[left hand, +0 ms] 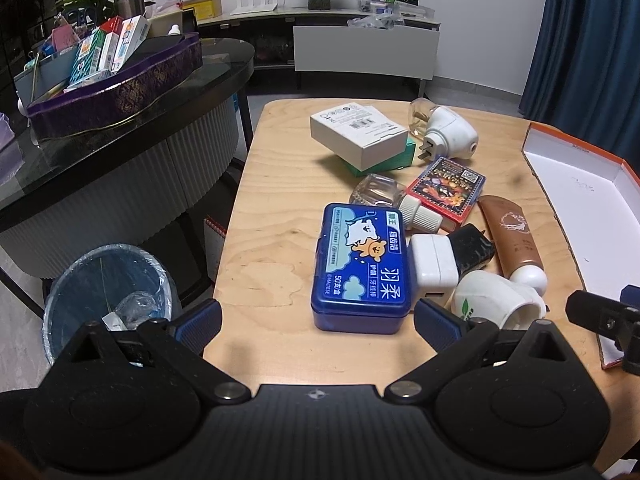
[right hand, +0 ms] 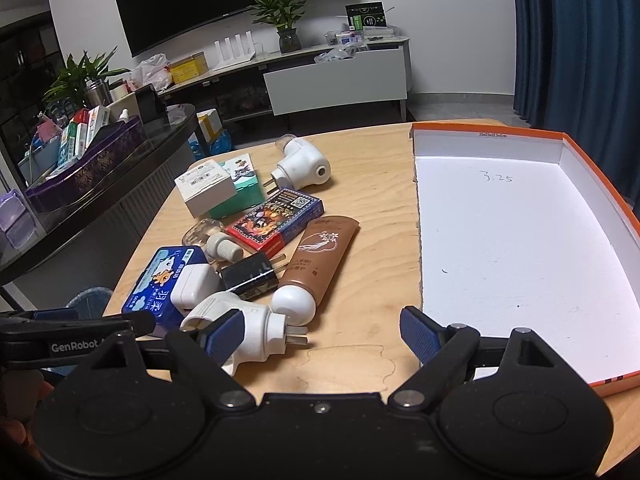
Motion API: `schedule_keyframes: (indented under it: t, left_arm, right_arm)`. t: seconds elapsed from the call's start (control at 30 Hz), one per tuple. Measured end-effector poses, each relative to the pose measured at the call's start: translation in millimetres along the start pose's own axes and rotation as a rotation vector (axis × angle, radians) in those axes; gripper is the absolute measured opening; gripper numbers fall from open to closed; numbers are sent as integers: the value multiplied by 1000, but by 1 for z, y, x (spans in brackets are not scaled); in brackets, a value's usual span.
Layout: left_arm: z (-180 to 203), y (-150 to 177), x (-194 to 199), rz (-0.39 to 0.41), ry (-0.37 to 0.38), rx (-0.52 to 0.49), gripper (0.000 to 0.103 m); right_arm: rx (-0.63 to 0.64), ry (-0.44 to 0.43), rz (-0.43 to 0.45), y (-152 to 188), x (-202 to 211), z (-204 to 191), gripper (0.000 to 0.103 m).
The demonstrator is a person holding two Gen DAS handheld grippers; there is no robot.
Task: Organize rigid objects
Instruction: 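Move both grippers toward the blue tin and brown hand cream tube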
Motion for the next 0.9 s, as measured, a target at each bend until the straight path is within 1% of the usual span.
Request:
schedule_keyframes:
  t: [0.9]
  left_arm:
    - [3, -3, -11, -11, -4, -3, 103]
  right_arm:
    - [-9, 0, 0, -1, -3, 3, 100]
Point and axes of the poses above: each gripper's, at about its wrist camera, not at the fingertips, and x roughly against the way its jaws point, z to its right, y to its underside, the point moved 5 cm from there along -x, roughly the way its jaws point, and after that the axes turned 13 degrees about -y, right-handed, at the moved point
